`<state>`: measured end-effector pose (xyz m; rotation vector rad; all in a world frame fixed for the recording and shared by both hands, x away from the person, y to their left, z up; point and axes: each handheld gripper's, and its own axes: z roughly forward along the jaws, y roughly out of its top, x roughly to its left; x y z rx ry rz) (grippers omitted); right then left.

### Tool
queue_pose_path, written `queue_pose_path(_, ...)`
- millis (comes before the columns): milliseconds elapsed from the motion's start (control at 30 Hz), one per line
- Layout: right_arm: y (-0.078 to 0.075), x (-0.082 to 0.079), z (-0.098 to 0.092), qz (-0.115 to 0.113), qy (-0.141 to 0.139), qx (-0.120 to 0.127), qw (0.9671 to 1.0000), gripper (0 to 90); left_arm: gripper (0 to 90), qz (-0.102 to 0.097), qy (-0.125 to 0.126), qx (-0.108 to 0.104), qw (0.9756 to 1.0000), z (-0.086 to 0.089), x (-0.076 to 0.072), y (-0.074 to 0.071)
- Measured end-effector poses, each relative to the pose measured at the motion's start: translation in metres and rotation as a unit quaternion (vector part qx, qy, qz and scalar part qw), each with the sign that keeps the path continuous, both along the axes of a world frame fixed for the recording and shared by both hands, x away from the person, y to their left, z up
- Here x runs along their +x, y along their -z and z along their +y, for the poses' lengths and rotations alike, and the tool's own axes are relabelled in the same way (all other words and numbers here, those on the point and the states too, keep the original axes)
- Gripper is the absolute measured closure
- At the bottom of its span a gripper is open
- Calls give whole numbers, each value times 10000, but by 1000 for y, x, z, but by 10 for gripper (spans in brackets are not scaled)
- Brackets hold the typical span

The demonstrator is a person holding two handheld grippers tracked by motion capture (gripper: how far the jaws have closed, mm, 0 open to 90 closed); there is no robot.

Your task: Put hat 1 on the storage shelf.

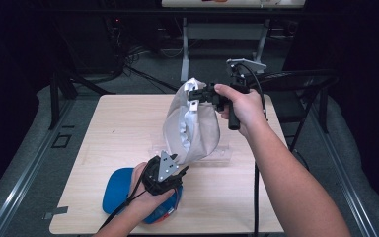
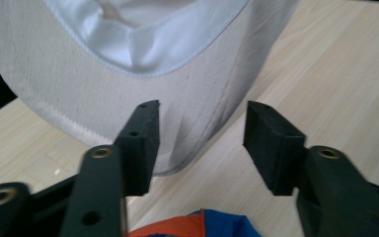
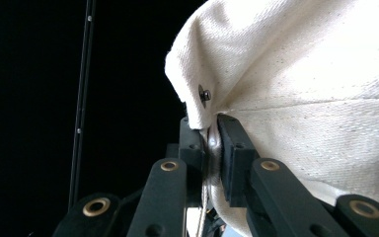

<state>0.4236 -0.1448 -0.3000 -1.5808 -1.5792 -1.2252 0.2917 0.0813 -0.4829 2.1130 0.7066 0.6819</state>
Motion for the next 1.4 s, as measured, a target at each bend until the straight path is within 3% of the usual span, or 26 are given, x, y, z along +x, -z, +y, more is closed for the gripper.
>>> queue_pose_path(167,1,0,2,-6,7,-38,10000,820,688,165,-188,70,9997,7,8,-1)
queue_pose_path(367,1,1,6,-47,79,-16,10000,818,762,125,-136,10,9998,23,17,-5)
queue_pose_path(433,1,2,9,-73,71,-44,9999,818,780,137,-101,-108,9998,30,21,-6)
queue_pose_path(633,3,5,19,-91,27,-108,9999,818,796,322,-110,-330,9989,43,34,-6)
queue_pose_path(700,5,7,26,-84,31,-168,9998,818,796,458,-91,-565,9973,52,43,-4)
queue_pose_path(900,12,11,38,-74,-71,-303,9995,819,796,620,-119,-845,9944,63,54,5)
queue_pose_path(1133,17,14,42,-55,-73,-385,9992,819,796,709,-78,-1039,9920,66,62,9)
queue_pose_path(1167,18,15,43,-56,-96,-405,9991,820,796,797,-57,-1075,9910,67,64,10)
queue_pose_path(1400,25,18,45,-13,-106,-487,9988,819,795,836,-49,-1294,9881,67,67,24)
